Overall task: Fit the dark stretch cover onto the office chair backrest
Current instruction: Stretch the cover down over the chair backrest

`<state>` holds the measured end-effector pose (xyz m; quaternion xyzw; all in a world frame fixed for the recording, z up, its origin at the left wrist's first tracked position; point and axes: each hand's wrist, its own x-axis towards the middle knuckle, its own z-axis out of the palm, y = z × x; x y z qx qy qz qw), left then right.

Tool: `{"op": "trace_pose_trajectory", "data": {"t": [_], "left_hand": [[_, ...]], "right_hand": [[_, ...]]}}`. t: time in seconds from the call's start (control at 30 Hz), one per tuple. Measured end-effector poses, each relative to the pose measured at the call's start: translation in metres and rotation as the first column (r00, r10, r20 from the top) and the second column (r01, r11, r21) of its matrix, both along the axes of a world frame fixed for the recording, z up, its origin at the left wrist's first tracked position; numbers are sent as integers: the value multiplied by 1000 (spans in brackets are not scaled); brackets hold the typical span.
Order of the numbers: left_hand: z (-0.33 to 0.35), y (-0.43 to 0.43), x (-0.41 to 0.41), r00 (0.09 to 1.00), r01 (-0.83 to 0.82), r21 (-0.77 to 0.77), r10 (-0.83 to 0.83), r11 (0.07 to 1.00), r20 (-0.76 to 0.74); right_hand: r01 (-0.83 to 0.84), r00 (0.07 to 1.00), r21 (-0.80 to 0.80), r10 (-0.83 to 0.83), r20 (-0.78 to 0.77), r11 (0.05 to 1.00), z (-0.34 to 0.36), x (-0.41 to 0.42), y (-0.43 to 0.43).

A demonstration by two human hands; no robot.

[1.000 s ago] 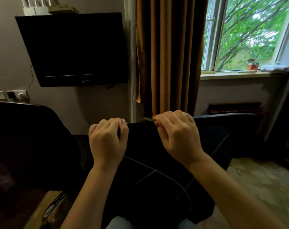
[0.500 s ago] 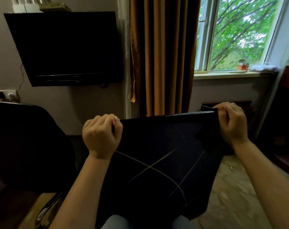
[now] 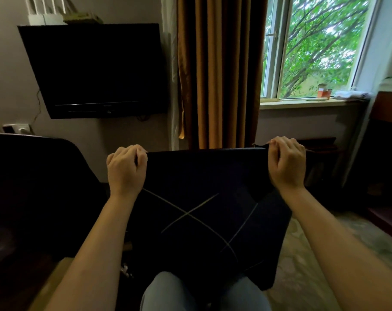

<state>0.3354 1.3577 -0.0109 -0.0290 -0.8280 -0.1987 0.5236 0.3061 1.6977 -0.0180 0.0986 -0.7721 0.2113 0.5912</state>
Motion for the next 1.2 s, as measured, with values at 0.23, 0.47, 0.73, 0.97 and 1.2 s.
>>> {"op": "trace_pose_trajectory", "data": {"t": [0.23,0.47,0.73,0.97,1.2], "left_hand": [[2,1,7,996,38,28,-40,999,80],[2,0,2,996,59,14,-60,998,63],[-3,7,-3,1000,5,19,-5,1000,-18],[-4,-1,-6,999,29,-10,-29,1000,-26],[-5,7,-13,995,15,-7,-16,1000,-102]], "right_hand": [[-38,996,-1,38,86,999,3,10,1],[-174,947,71,147,286,982,11,19,19],[-218,916,123,159,369,968,12,23,32],[-236,941,126,194,277,964,1,21,35],[-170,952,-105,191,239,980,-7,10,72]]}}
